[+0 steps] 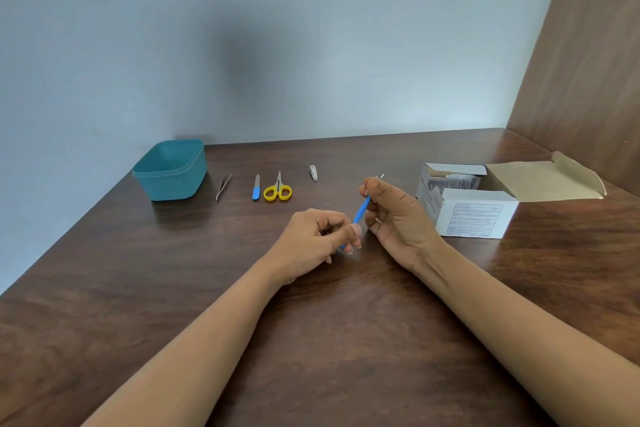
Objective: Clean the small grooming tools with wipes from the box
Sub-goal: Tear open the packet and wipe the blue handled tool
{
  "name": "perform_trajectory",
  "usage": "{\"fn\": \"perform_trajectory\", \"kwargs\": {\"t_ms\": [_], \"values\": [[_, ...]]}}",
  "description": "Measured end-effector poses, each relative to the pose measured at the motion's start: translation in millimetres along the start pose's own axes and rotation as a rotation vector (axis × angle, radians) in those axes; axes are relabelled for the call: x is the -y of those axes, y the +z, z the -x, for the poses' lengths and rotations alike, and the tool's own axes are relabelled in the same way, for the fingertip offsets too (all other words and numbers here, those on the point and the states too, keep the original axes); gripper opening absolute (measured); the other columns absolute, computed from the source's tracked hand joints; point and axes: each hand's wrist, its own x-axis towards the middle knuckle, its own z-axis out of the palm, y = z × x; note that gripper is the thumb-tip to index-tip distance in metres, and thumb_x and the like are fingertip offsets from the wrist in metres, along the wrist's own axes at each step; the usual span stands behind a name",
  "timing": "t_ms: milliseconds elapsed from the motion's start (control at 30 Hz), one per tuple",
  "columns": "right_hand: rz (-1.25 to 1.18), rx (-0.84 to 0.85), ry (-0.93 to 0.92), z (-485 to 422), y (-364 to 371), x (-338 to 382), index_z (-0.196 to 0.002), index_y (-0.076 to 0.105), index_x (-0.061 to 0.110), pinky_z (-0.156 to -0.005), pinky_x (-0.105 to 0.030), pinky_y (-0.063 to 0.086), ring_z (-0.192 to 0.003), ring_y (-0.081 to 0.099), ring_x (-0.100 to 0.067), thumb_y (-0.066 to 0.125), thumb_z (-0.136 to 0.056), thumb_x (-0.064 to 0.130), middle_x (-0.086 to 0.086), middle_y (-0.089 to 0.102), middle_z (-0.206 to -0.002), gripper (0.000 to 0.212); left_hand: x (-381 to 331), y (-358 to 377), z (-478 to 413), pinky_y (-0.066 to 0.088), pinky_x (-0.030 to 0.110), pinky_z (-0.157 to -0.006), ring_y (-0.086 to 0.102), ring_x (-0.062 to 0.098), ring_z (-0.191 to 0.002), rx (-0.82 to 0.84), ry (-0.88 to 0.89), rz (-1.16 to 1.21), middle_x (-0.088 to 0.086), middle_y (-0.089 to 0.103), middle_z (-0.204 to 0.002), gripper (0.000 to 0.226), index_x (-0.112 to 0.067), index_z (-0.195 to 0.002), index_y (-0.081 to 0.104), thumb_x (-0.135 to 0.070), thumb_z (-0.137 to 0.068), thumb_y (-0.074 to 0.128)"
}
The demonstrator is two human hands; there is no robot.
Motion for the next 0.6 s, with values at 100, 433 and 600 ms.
{"fn": "perform_trajectory", "kwargs": {"t_ms": [100, 433, 600], "values": [[0.044, 0.004, -0.007, 0.5, 0.7, -0.4, -0.076, 0.068, 0.015, -0.064, -0.020, 0.039, -0.066, 0.056, -0.003, 0.065, -0.070, 0.030, 0.005, 0.069, -0.069, 0.017, 0.8, -0.1, -0.1, 0.044, 0.017, -0.050, 0.062, 0.002, -0.068, 0.005, 0.003, -0.002, -0.009, 0.066, -0.065, 0.023, -0.012, -0.080, 0.074, -0.024, -0.093, 0.060], [0.350, 0.204, -0.094, 7.5, 1.1, -3.8, -0.084, 0.072, 0.015, -0.075, -0.027, 0.036, -0.080, 0.058, -0.008, 0.062, -0.073, 0.035, 0.005, 0.071, -0.078, 0.025, -2.8, 0.2, 1.7, 0.044, 0.017, -0.048, 0.055, -0.003, -0.052, -0.013, 0.045, 0.014, -0.013, 0.063, -0.059, 0.025, -0.008, -0.078, 0.070, -0.018, -0.096, 0.056], [0.325, 0.183, -0.072, 5.6, 0.9, -3.7, -0.080, 0.075, 0.016, -0.073, -0.027, 0.035, -0.082, 0.055, -0.012, 0.071, -0.066, 0.033, 0.002, 0.071, -0.081, 0.023, -3.8, 0.4, 2.5, 0.043, 0.017, -0.047, 0.053, -0.002, -0.048, -0.040, 0.065, 0.029, -0.010, 0.063, -0.060, 0.025, -0.013, -0.074, 0.069, -0.019, -0.095, 0.057]]}}
